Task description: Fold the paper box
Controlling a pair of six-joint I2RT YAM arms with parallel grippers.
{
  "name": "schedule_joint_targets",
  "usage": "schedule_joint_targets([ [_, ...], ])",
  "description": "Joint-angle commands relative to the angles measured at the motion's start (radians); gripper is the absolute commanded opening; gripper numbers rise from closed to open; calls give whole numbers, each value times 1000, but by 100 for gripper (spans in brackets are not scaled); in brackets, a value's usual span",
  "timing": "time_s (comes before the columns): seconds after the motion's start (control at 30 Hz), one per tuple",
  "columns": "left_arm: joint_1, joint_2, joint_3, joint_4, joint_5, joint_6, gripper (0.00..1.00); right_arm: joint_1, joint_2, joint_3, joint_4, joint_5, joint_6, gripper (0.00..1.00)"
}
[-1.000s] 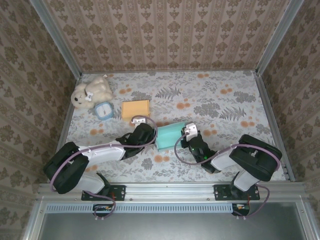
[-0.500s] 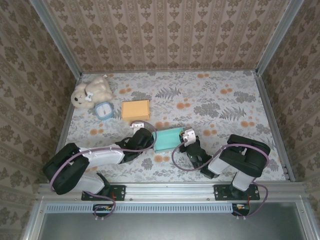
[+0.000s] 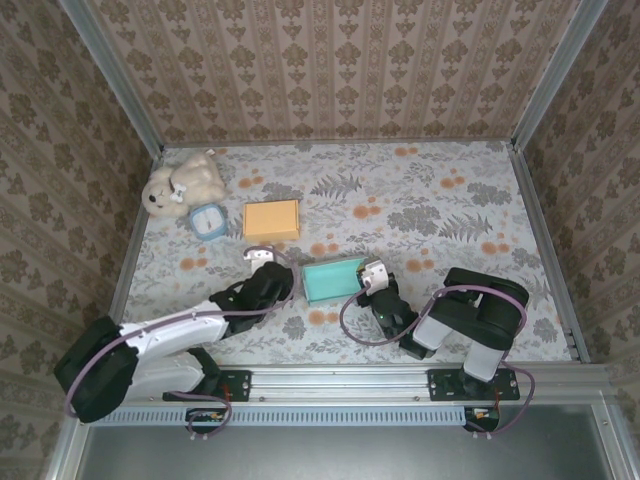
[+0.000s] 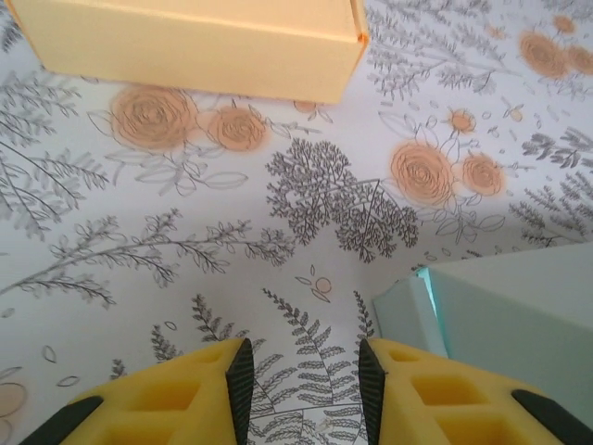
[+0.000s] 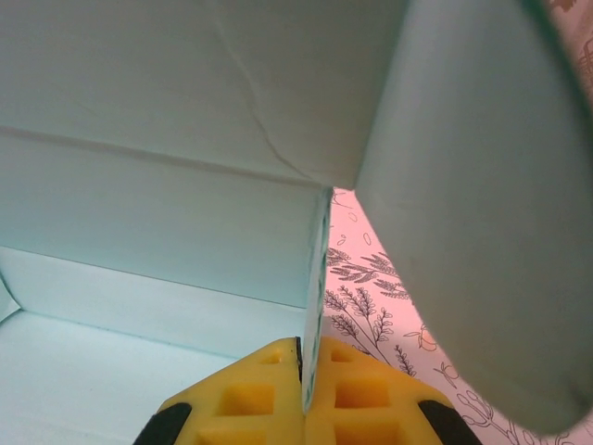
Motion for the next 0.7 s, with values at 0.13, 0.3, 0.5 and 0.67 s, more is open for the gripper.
schedule_joint_targets([
  [0.13,30,-180,53,-141,-66,63,40,12,56,19,-89,-72,-127,2],
  [0.3,38,-234,104,-134,-25,94,41,12,98,48,-68,-82,-142,3],
  [0.5,4,-183,155,-97,28,103,40,13,102,57,-74,-86,-109,6],
  [0.67,-38,-84,164,-59,29,97,40,12,76,61,-120,-109,-71,11],
])
